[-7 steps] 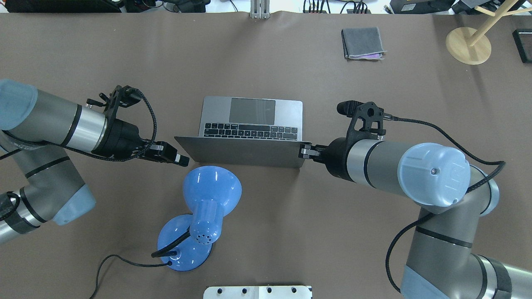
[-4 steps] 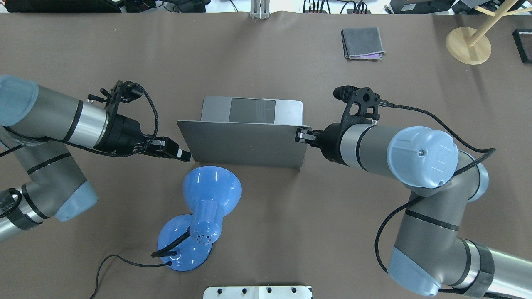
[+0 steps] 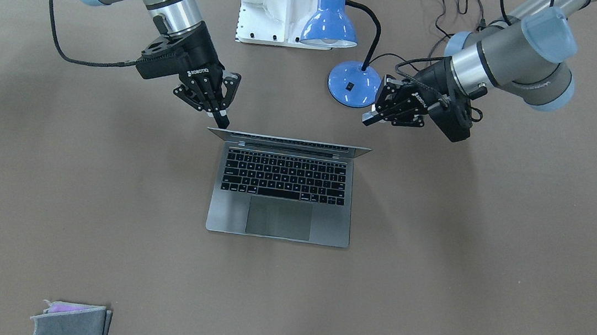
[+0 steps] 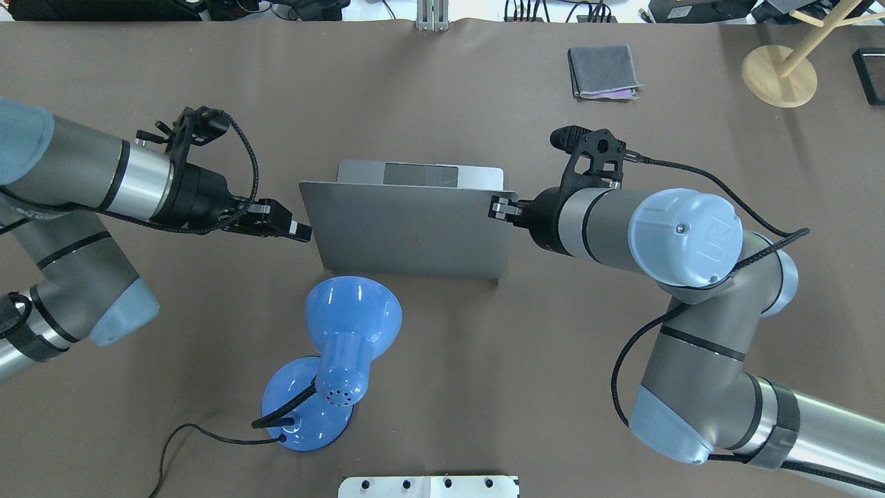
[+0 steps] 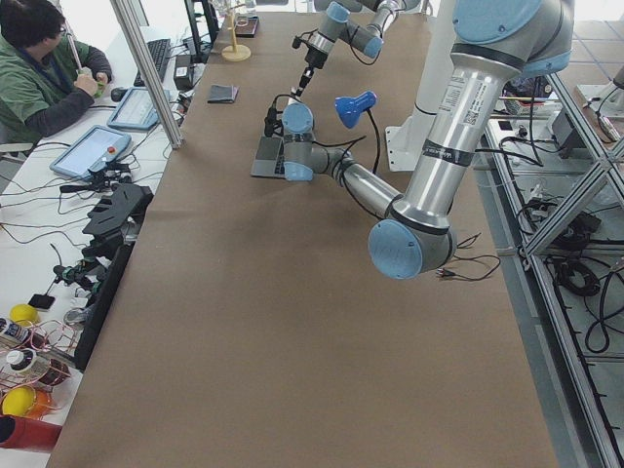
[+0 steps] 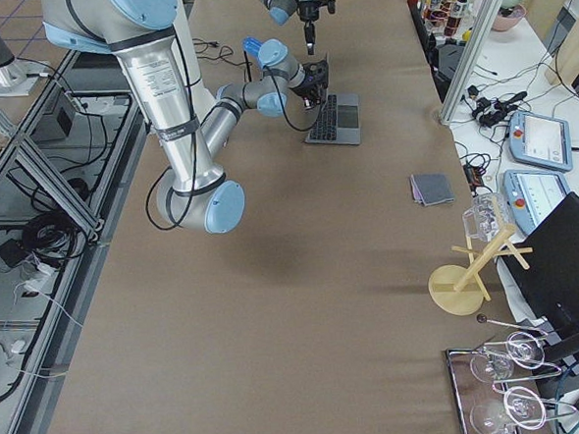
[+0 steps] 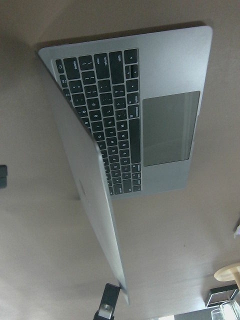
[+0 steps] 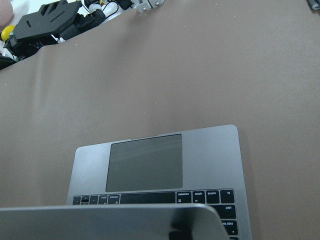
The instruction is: Close laptop
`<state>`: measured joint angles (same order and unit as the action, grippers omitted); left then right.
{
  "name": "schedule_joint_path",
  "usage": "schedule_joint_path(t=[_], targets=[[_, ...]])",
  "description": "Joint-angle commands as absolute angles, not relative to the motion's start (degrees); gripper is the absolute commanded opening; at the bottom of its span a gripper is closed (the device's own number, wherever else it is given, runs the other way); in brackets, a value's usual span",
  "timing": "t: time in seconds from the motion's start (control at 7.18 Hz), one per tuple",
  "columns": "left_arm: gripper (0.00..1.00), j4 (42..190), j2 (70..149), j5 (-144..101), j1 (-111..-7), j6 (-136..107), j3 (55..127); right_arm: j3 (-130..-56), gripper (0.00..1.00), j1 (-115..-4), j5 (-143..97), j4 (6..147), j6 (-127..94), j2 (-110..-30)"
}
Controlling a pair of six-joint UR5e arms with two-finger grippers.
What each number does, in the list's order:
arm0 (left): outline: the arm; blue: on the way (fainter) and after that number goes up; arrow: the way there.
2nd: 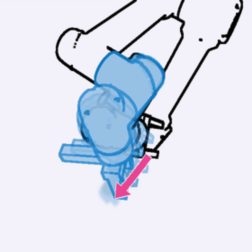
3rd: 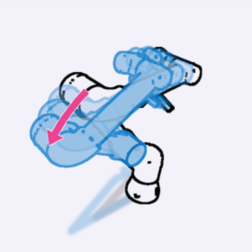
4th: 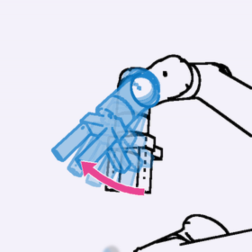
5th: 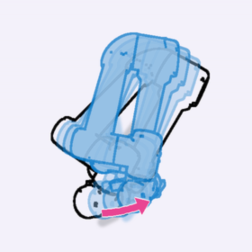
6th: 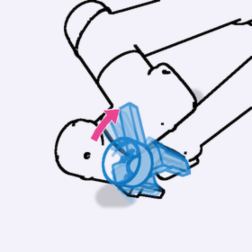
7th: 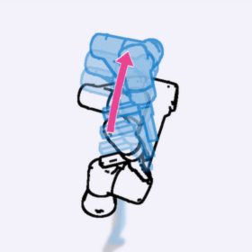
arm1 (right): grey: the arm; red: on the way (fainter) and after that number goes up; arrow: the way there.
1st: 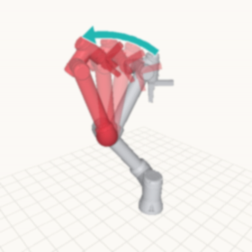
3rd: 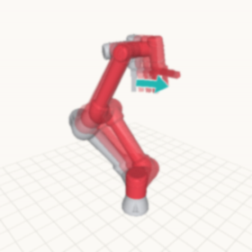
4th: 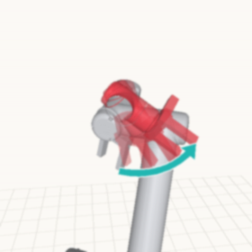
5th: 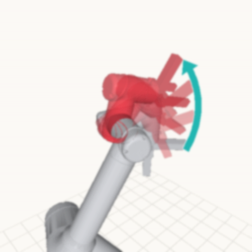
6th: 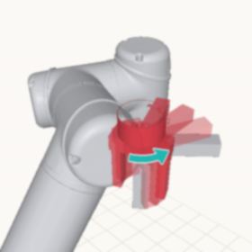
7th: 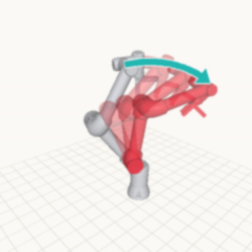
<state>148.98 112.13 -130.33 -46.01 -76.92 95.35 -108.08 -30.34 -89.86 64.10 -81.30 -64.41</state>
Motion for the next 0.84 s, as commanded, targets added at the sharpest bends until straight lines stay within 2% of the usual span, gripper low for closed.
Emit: schedule_joint_path(t=[0.0, 0.42, 0.7], targets=[[0.00, 148.45, 117.04, -126.93, -46.23, -76.90, 89.42, -106.18, 0.00, -30.85, -89.91, 64.07, -81.30, -63.46], [0.00, 147.66, 119.09, -121.57, -46.23, -73.05, 84.74, -105.03, 0.00, -31.73, -89.91, 64.07, -80.78, -63.37], [0.00, 144.77, 119.97, -118.92, -46.14, -71.38, 84.03, -98.92, 0.00, -32.60, -89.91, 63.90, -80.95, -58.92]])
